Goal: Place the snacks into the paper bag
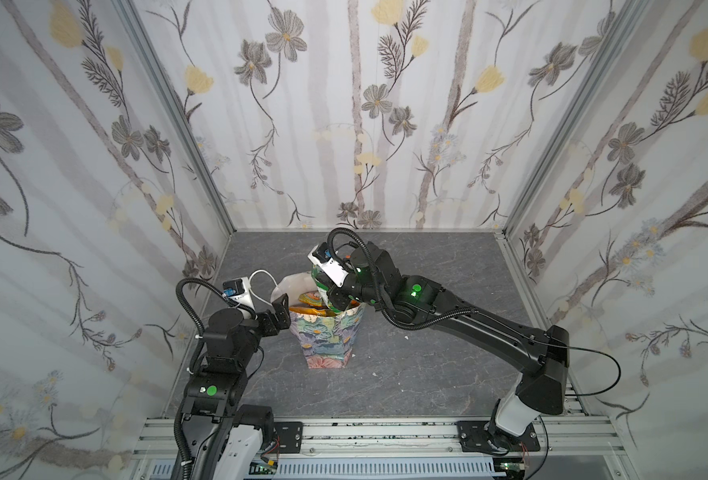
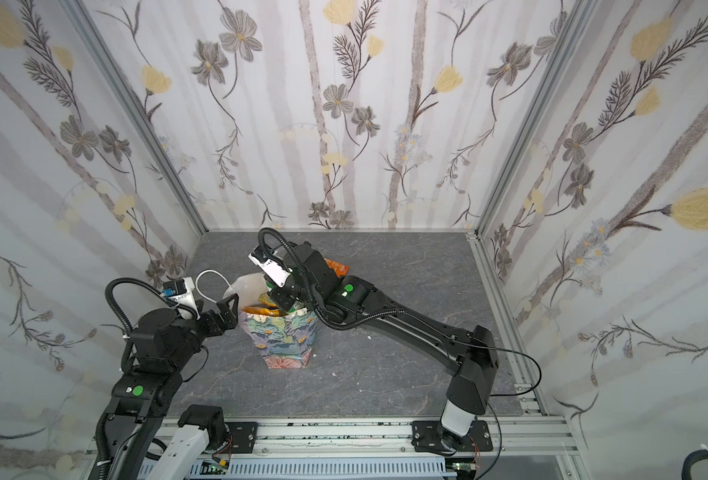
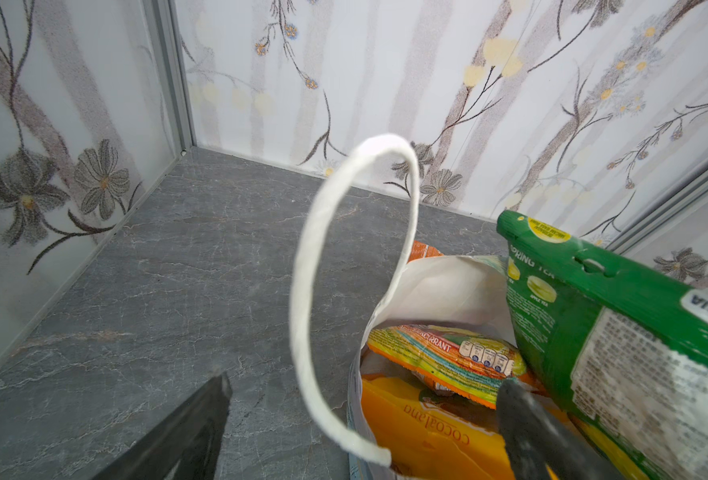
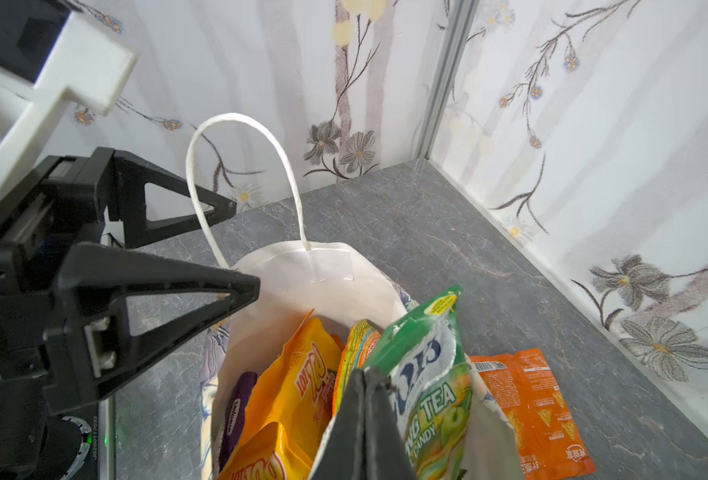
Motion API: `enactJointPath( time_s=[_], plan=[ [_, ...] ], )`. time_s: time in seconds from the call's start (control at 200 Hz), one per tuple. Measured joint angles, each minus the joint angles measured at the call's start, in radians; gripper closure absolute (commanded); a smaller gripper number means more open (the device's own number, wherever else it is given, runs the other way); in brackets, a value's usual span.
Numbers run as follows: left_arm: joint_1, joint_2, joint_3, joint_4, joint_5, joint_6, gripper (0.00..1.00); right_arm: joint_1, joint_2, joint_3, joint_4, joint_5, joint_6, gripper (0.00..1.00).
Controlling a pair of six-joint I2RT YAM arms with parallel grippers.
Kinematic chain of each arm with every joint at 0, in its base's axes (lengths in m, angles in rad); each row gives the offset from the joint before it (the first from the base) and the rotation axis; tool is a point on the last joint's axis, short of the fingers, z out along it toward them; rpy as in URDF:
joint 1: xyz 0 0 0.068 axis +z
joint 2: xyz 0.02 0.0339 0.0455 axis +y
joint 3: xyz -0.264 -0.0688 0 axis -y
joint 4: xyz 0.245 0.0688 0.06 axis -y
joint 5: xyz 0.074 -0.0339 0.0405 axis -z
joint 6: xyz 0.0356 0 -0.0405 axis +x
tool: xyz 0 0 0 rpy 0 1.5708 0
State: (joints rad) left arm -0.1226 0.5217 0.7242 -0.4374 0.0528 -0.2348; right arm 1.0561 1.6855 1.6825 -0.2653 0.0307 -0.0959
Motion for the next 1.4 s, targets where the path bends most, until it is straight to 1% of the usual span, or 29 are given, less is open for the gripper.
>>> enactJointPath(
  time_s=[0.145, 0.345, 0.365, 0.395, 0.45, 0.47, 0.629, 0.684, 0.704, 0.719, 0.749, 0.779, 0.834, 0.964, 1.029, 1.064, 1.104, 1.154, 1.239, 1.314, 1.349, 1.399],
  plan=[
    [0.0, -0.003, 0.0, 0.0, 0.0, 0.0, 0.0, 0.003, -0.016, 0.002, 0.026, 0.002, -0.003, 1.0],
    [0.0, -0.008, 0.0, 0.0, -0.004, 0.0, 0.0, 0.013, -0.013, -0.013, 0.008, 0.006, -0.014, 1.0],
    [0.0, -0.008, 0.0, 0.0, -0.004, 0.0, 0.0, 0.014, -0.013, -0.016, 0.005, 0.006, -0.014, 0.98],
    [0.0, -0.007, 0.0, 0.0, -0.004, 0.0, 0.0, 0.015, -0.013, -0.021, -0.001, 0.006, -0.016, 0.93],
    [0.0, -0.006, 0.0, 0.0, -0.004, 0.0, 0.0, 0.018, -0.018, -0.026, -0.012, 0.011, -0.017, 0.76],
    [0.0, -0.006, 0.0, 0.0, -0.004, 0.0, 0.0, 0.019, -0.02, -0.027, -0.015, 0.013, -0.017, 0.72],
    [0.0, 0.0, 0.014, -0.009, -0.003, 0.0, 0.01, 0.022, -0.055, -0.027, -0.023, 0.028, -0.017, 0.72],
    [0.0, 0.016, 0.053, -0.031, -0.003, 0.0, 0.03, 0.022, -0.078, -0.031, -0.029, 0.037, -0.01, 0.71],
    [0.0, 0.026, 0.076, -0.04, -0.003, 0.0, 0.04, 0.022, -0.094, -0.038, -0.031, 0.041, -0.002, 0.71],
    [0.0, 0.034, 0.097, -0.047, -0.003, 0.0, 0.07, 0.022, -0.109, -0.045, -0.037, 0.047, 0.003, 0.7],
    [0.0, 0.05, 0.133, -0.057, -0.002, 0.0, 0.11, 0.022, -0.139, -0.063, -0.039, 0.055, 0.013, 0.66],
    [0.0, 0.073, 0.177, -0.066, 0.01, -0.001, 0.15, 0.022, -0.179, -0.091, -0.035, 0.06, 0.021, 0.59],
    [0.0, 0.128, 0.26, -0.08, 0.053, 0.0, 0.19, 0.022, -0.253, -0.15, -0.018, 0.081, 0.041, 0.51],
    [-0.008, 0.256, 0.423, -0.134, 0.201, 0.002, 0.2, 0.021, -0.386, -0.31, 0.029, 0.123, 0.084, 0.49],
    [-0.025, 0.292, 0.471, -0.167, 0.246, 0.001, 0.2, 0.018, -0.421, -0.375, 0.033, 0.143, 0.108, 0.46],
    [-0.037, 0.304, 0.491, -0.183, 0.263, 0.001, 0.2, 0.017, -0.431, -0.401, 0.039, 0.157, 0.123, 0.42],
    [-0.053, 0.315, 0.508, -0.196, 0.274, 0.002, 0.21, 0.015, -0.438, -0.425, 0.045, 0.163, 0.131, 0.41],
    [-0.084, 0.334, 0.528, -0.215, 0.28, 0.001, 0.23, 0.014, -0.443, -0.45, 0.056, 0.167, 0.149, 0.41],
    [-0.163, 0.368, 0.581, -0.273, 0.271, 0.001, 0.22, 0.014, -0.443, -0.481, 0.074, 0.185, 0.171, 0.39],
    [-0.232, 0.394, 0.657, -0.327, 0.198, 0.009, 0.19, 0.011, -0.442, -0.51, 0.095, 0.191, 0.191, 0.4],
    [-0.244, 0.397, 0.689, -0.351, 0.159, 0.017, 0.19, 0.009, -0.439, -0.518, 0.106, 0.192, 0.197, 0.42],
    [-0.251, 0.407, 0.729, -0.371, 0.103, 0.023, 0.21, 0.007, -0.427, -0.523, 0.122, 0.192, 0.204, 0.44]
  ],
)
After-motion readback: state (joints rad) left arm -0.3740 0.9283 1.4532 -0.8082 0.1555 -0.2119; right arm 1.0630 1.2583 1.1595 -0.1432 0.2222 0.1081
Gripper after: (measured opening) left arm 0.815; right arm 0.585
